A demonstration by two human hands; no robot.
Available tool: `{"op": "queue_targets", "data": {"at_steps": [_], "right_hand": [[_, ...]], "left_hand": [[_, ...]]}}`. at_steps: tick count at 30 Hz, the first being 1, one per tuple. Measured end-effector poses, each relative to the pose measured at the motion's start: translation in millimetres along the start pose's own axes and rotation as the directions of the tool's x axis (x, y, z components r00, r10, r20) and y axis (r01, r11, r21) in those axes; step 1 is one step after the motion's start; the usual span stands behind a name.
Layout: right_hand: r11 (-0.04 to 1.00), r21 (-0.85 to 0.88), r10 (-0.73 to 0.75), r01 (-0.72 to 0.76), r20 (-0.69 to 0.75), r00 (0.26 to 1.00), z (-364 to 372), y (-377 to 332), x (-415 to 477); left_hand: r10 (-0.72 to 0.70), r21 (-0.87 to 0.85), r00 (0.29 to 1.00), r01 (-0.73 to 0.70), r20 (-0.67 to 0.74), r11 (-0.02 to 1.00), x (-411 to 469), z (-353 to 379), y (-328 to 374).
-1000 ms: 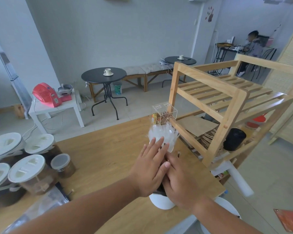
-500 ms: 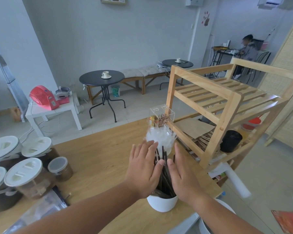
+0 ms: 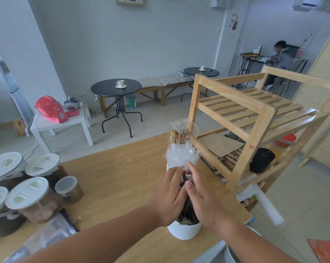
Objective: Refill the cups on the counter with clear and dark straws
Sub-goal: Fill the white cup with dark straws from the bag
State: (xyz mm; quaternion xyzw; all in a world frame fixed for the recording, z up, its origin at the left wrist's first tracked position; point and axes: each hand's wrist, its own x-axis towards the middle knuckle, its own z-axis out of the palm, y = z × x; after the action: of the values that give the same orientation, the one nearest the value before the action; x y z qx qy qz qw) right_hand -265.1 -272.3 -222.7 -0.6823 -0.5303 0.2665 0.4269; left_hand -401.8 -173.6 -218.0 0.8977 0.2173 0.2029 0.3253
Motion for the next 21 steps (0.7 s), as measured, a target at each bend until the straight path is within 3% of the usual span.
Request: {"op": "queue_targets", "data": {"at_steps": [6,15,18,21], "right_hand": [[0.999,0.029,-0.036,0.037,-0.044,0.998,2.8,3.1,3.5],[0.999,-0.03,-0.021,0.02,-0.043,0.999,3.0,11.1,1.5],[0.997,-0.082,-0.008,0.004,-0.051,0.999,-0.6,7.9,1.7],[0.994,-0.108,-0.018,0.014,-0.044,0.999,-0.9,9.7,1.9]], "left_hand": [[0.076,-0.064,0.99,-0.084,-0.122,0.994,0.7,4.2,5.7],[0.199,0.112,0.978,-0.191,-0.065,0.975,4.1,4.3,-4.2],[0.282,0.102,0.956,-0.274,-0.084,0.956,9.0,1.6,-2.0],[0.28,0.049,0.953,-0.276,-0.113,0.96,8.0,-0.7,-5.8]]}}
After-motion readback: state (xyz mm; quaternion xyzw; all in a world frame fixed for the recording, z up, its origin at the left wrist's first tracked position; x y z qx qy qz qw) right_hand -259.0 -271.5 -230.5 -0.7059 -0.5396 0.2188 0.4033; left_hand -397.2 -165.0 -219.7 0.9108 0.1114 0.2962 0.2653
